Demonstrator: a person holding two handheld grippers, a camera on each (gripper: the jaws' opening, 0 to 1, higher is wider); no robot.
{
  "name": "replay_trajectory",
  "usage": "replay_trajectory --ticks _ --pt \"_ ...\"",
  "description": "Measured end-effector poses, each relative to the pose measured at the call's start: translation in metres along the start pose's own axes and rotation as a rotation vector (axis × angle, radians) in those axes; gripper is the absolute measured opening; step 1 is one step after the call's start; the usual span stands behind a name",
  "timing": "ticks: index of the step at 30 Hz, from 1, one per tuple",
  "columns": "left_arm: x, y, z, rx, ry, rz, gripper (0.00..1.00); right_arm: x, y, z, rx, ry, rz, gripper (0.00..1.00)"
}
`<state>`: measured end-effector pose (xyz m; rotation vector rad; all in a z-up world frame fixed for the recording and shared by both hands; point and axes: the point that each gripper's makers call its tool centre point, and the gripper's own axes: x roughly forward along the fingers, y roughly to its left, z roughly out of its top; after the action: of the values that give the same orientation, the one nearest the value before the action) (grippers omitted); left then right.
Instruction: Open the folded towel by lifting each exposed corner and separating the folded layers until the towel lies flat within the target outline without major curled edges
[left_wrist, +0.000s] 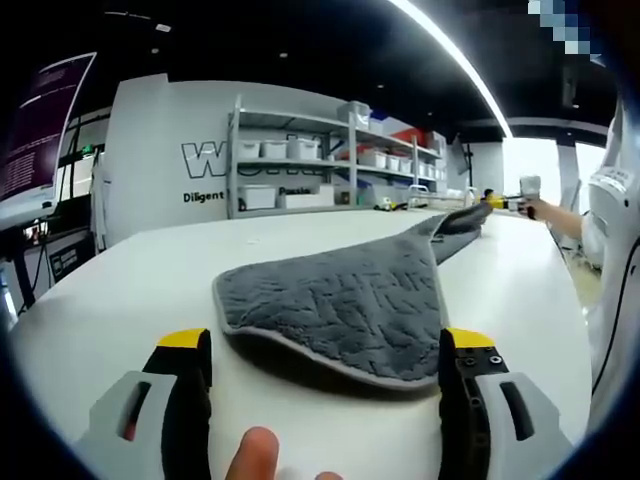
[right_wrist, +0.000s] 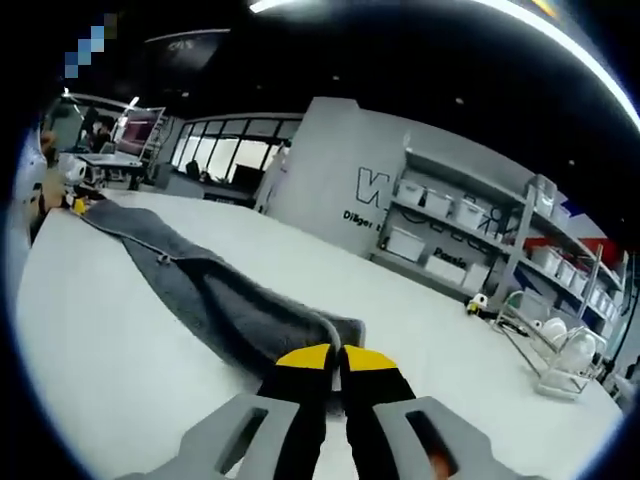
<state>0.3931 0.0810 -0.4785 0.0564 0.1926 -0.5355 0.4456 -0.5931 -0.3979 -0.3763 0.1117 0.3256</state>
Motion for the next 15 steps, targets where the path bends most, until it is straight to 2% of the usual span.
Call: replay_trajectory --ticks 4,8,15 --pt "0.000 0.000 0.000 -0.001 0.001 0.001 0.93 -0.010 0.001 -0.005 0.008 0.007 -0.011 0.00" --pt "0.000 0.001 -0.001 -0.003 0.003 0.003 0.93 -0.017 0.003 -0.016 0.016 0.052 -0.007 0.00" --pt "0.000 0.001 -0.001 -0.004 0.003 0.001 0.93 -0.023 0.004 -0.027 0.026 0.078 -0.005 0.00"
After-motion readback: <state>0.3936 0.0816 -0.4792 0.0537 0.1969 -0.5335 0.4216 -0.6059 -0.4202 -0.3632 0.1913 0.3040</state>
